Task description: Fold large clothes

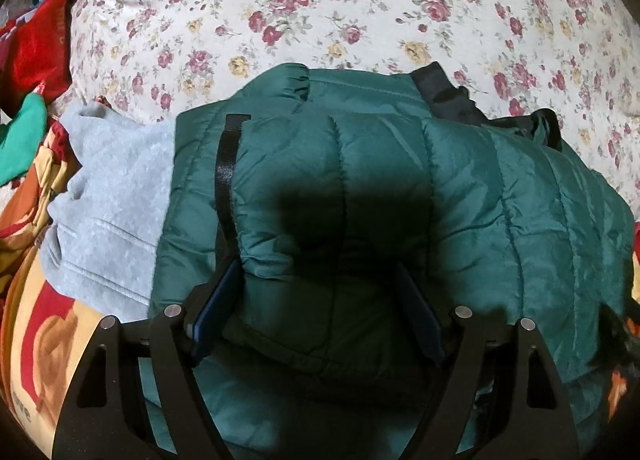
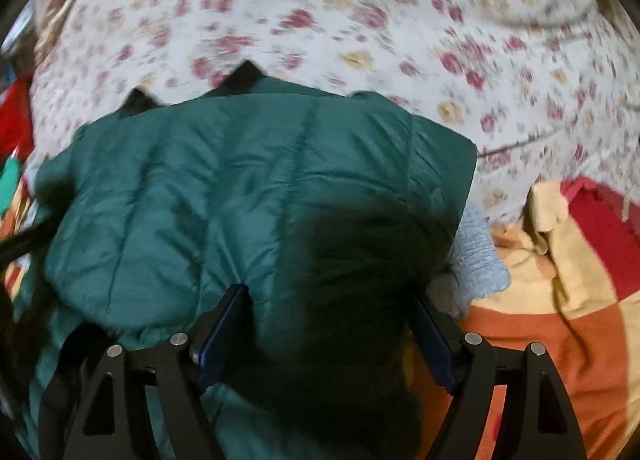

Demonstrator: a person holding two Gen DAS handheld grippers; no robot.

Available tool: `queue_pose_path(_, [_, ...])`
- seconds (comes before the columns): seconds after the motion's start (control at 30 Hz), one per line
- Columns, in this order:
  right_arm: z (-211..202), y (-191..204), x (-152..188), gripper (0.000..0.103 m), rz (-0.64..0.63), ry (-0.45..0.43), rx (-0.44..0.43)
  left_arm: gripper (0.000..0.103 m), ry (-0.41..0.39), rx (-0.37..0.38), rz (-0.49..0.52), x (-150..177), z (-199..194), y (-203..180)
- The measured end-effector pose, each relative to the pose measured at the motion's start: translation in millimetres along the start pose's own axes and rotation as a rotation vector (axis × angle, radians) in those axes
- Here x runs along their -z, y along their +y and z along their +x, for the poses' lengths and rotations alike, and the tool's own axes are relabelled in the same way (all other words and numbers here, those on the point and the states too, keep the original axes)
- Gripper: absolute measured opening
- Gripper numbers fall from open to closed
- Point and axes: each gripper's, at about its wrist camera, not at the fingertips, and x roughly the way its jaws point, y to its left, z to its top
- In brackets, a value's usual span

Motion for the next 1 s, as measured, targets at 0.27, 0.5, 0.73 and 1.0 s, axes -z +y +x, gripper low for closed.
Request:
queue_pose_path(0.27, [-41, -14, -4, 0.078, 0.095, -0.097, -0.052, 0.087, -0.02, -0.018, 0.013, 1, 3, -3])
queue_pose_path(0.5, [-24, 14, -31, 0.078, 0.01, -0.113, -0.113, 0.091, -0.021, -0.01, -0.008, 3, 7, 0])
queue_pose_path(0.73, [23, 21, -39, 0.082, -0.015, -0.051, -0.032, 0.094, -0.022, 0.0, -0.016, 2, 11, 3])
queue_pose_path(1.0, [-51, 19, -23, 0.081, -0.006, -0.126, -0.07, 0.094, -0.024, 0.001, -0.017, 2, 13, 5])
